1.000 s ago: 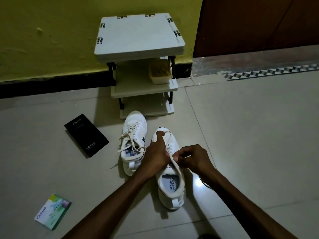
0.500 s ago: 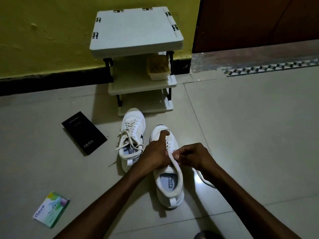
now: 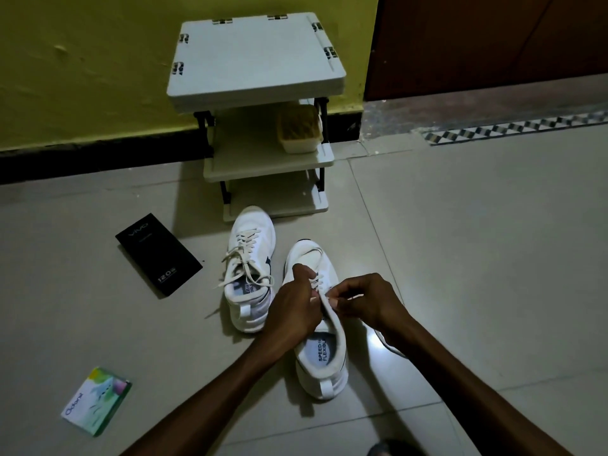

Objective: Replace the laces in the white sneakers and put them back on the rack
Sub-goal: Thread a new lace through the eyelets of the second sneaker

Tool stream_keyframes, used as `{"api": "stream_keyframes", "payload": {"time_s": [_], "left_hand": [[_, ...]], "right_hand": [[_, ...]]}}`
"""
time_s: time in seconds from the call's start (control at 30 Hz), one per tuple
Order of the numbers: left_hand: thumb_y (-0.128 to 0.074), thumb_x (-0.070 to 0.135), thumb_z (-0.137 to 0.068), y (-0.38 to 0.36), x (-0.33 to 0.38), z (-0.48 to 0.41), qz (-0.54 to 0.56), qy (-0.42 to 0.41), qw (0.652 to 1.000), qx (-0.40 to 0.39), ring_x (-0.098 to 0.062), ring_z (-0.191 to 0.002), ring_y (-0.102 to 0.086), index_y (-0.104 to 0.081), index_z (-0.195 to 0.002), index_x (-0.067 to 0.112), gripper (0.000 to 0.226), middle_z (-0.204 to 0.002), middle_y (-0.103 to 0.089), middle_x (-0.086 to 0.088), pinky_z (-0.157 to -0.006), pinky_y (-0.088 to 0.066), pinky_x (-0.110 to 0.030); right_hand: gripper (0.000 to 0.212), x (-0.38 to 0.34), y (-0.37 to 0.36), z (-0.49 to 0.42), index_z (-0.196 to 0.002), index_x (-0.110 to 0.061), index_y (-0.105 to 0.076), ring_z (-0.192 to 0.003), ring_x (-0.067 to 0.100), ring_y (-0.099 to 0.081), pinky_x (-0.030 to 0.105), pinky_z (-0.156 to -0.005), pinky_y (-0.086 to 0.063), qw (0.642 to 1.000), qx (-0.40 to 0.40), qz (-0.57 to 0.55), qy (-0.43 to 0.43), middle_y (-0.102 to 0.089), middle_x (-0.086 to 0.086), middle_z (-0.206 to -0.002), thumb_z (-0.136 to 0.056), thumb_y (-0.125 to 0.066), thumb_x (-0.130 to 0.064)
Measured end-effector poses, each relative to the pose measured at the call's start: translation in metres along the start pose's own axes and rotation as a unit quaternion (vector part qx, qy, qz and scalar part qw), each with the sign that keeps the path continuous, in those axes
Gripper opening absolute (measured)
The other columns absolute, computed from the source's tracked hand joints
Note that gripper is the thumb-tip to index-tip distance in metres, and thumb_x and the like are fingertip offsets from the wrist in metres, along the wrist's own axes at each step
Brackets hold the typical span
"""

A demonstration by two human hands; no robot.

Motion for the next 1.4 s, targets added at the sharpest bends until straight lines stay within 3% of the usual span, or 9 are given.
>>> {"api": "stream_keyframes", "payload": {"time_s": [0.1,0.2,0.37,0.53,0.7,0.87,1.13,1.3,1.4], "left_hand": [[-0.071,0.019,-0.083,0.004,-0.017,0.003,0.078,0.045,0.995,0.034,-0.017,-0.089,-0.065,-0.041,-0.112,0.026,0.043,-0.083,-0.068,0.008,-0.081,-0.051,-0.033],[-0.075,0.014,-0.08,0.008,-0.03,0.004,0.138,0.096,0.984,0.062,-0.016,-0.087,-0.065,-0.046,-0.113,0.022,0.045,-0.082,-0.067,0.003,-0.084,-0.052,-0.036],[-0.079,0.017,-0.079,-0.004,-0.03,-0.001,0.206,0.138,0.968,-0.042,-0.023,-0.091,-0.069,-0.053,-0.118,0.016,0.046,-0.088,-0.07,-0.004,-0.089,-0.055,-0.039],[-0.08,0.026,-0.046,0.0,-0.02,0.001,0.199,0.135,0.967,-0.082,-0.026,-0.082,-0.07,-0.057,-0.098,0.023,0.058,-0.082,-0.072,-0.008,-0.084,-0.058,-0.043],[-0.078,0.007,-0.046,0.002,-0.024,0.001,0.206,0.145,0.964,-0.082,-0.024,-0.082,-0.068,-0.064,-0.088,0.019,0.046,-0.08,-0.07,-0.008,-0.088,-0.057,-0.046],[-0.069,0.009,-0.039,0.002,-0.031,0.003,0.235,0.177,0.954,-0.048,-0.03,-0.092,-0.07,-0.065,-0.088,0.016,0.049,-0.089,-0.073,-0.014,-0.087,-0.057,-0.045],[-0.071,-0.007,-0.071,0.002,-0.02,0.006,0.204,0.146,0.965,-0.076,-0.02,-0.078,-0.068,-0.072,-0.076,0.019,0.026,-0.078,-0.073,-0.007,-0.087,-0.058,-0.039],[-0.072,0.002,-0.061,0.0,-0.019,0.004,0.181,0.133,0.97,-0.095,-0.023,-0.081,-0.07,-0.072,-0.079,0.022,0.027,-0.078,-0.073,-0.004,-0.086,-0.058,-0.044],[-0.069,0.016,-0.051,0.0,-0.016,0.003,0.144,0.123,0.976,-0.107,-0.024,-0.089,-0.07,-0.073,-0.076,0.033,0.031,-0.087,-0.074,-0.001,-0.087,-0.058,-0.041]], "right_hand": [[0.011,-0.004,0.001,0.002,-0.079,-0.017,-0.08,-0.077,0.017,-0.073,0.033,-0.077,-0.06,0.999,0.016,0.015,0.031,-0.076,-0.001,-0.078,-0.074,-0.083,-0.009],[0.014,-0.008,0.001,0.006,-0.077,-0.024,-0.078,-0.071,0.007,-0.072,0.023,-0.07,-0.056,0.996,0.041,0.04,0.069,-0.075,-0.007,-0.075,-0.076,-0.082,-0.01],[0.009,-0.014,0.0,0.011,-0.078,-0.021,-0.079,-0.067,0.0,-0.069,0.011,-0.065,-0.052,0.988,0.077,0.082,0.101,-0.073,-0.014,-0.069,-0.077,-0.079,-0.012],[0.011,-0.015,0.001,0.01,-0.075,-0.022,-0.079,-0.063,0.001,-0.069,0.01,-0.062,-0.051,0.989,0.081,0.09,0.082,-0.072,-0.012,-0.066,-0.076,-0.078,-0.012],[0.012,-0.021,-0.003,0.008,-0.07,-0.021,-0.076,-0.059,-0.003,-0.066,0.005,-0.059,-0.045,0.983,0.074,0.15,0.079,-0.07,-0.011,-0.061,-0.079,-0.073,-0.014],[0.007,-0.03,-0.012,0.014,-0.088,-0.025,-0.076,-0.071,0.001,-0.067,0.018,-0.074,-0.053,0.951,0.063,0.26,0.154,-0.073,-0.011,-0.083,-0.082,-0.072,-0.024],[0.006,-0.048,0.002,0.01,-0.072,-0.02,-0.077,-0.059,-0.001,-0.066,0.025,-0.064,-0.056,0.961,0.081,0.205,0.166,-0.072,-0.005,-0.064,-0.077,-0.074,-0.022],[0.012,-0.114,0.044,0.019,-0.072,-0.012,-0.076,-0.053,0.002,-0.065,0.014,-0.062,-0.052,0.96,0.141,0.138,0.199,-0.069,-0.004,-0.057,-0.084,-0.071,-0.014],[0.012,-0.156,0.077,0.033,-0.087,-0.009,-0.074,-0.068,0.011,-0.07,0.023,-0.071,-0.058,0.956,0.181,-0.002,0.229,-0.072,0.001,-0.073,-0.09,-0.066,-0.017]]}}
Point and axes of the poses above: each hand's wrist, its own z-axis away from the middle knuckle, its own y-axis out of the back of the hand, x = y × z, the point moved 10 cm from there along -z, towards the middle knuckle
